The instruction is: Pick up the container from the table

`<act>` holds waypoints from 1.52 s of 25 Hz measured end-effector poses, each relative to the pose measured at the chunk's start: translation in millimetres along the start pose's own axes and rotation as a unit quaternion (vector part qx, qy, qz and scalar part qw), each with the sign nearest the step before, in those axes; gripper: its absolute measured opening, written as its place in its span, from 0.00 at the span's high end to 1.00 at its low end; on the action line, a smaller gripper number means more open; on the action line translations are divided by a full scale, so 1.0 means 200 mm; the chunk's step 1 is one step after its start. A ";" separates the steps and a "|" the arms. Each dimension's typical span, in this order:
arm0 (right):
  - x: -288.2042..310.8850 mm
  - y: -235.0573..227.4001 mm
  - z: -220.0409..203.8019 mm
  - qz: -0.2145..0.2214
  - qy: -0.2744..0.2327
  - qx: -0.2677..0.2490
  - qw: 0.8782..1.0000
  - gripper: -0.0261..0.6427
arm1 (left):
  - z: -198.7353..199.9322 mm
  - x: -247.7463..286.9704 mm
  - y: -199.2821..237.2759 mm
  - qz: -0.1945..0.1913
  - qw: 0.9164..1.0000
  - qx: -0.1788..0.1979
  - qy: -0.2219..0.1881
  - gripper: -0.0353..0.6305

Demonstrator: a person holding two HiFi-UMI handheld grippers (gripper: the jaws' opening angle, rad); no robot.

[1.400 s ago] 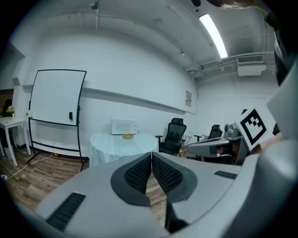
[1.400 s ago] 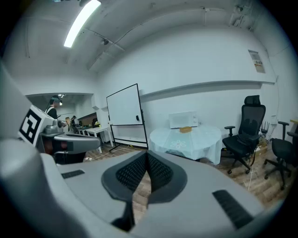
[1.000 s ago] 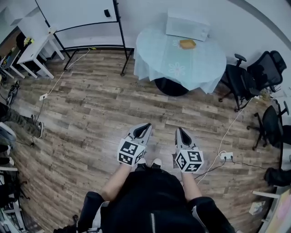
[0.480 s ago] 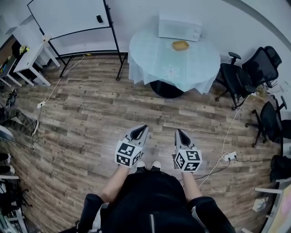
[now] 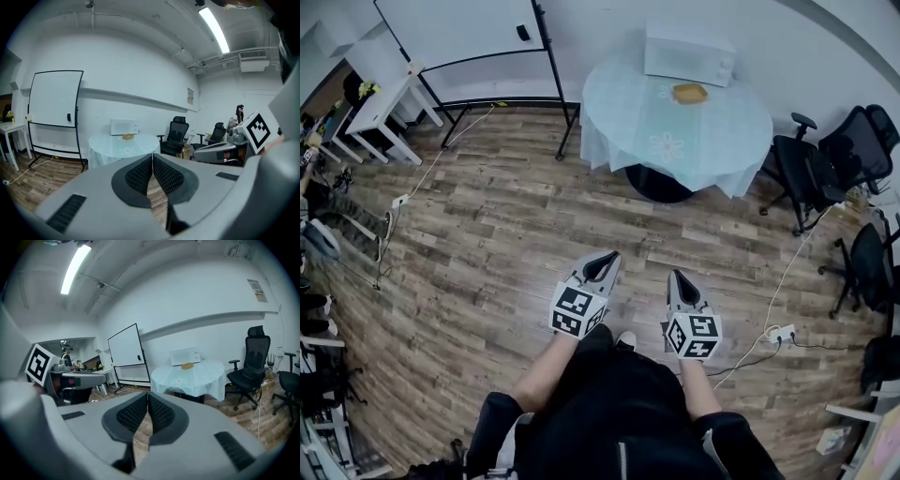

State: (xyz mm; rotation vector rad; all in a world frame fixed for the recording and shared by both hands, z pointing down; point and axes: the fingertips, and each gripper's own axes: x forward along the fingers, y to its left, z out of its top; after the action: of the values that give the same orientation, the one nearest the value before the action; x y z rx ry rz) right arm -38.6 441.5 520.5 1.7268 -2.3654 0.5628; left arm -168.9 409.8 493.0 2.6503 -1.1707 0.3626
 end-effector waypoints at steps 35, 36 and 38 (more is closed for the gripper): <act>1.05 -0.55 0.52 -0.023 0.018 0.003 1.000 0.92 | 0.39 1.14 0.61 -0.047 0.999 -0.005 0.012 0.92; 1.09 -0.57 0.55 -0.025 0.016 0.003 1.000 0.92 | 0.41 1.19 0.65 -0.049 0.999 -0.004 0.012 0.92; 1.19 -0.61 0.60 -0.029 0.014 0.003 0.999 0.92 | 0.45 1.26 0.72 -0.052 0.999 -0.002 0.011 0.92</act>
State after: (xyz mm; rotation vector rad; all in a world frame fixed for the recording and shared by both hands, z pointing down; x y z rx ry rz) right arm 10.2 153.6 517.5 1.7722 -2.2890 0.5830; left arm -98.9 113.9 501.3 2.6838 -1.0204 0.3709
